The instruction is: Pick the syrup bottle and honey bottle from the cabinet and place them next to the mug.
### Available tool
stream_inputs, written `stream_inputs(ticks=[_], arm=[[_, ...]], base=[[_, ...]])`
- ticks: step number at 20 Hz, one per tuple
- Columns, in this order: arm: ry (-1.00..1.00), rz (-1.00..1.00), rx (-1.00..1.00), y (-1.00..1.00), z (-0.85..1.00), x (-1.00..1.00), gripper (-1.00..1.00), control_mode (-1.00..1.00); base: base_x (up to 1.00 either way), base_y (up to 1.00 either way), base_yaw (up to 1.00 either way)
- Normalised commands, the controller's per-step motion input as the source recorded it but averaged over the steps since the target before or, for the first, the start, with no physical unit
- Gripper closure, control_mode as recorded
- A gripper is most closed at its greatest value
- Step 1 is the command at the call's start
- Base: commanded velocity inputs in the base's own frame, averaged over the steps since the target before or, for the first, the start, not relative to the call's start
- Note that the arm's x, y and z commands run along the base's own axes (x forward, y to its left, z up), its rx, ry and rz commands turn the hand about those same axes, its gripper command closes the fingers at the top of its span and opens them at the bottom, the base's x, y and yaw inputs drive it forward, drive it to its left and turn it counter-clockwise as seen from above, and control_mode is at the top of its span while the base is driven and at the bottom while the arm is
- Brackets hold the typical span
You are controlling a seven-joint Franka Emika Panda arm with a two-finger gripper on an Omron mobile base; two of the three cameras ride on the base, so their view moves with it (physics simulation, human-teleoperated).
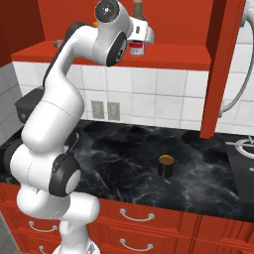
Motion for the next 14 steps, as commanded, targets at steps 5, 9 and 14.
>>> stream_inputs(ticks=[5,9,14], arm=[[0.03,0.0,0.0,0.1,-0.24,0.21,-1.0,-1.0],[0.0,0.0,0.0,0.04,-0.04,0.36,-1.0,-1.0],[0.0,0.0,0.0,-0.02,0.0,0.49,-1.0,-1.0]], base=[[0.0,0.0,0.0],[0.0,0.0,0.0],[0.0,0.0,0.0]])
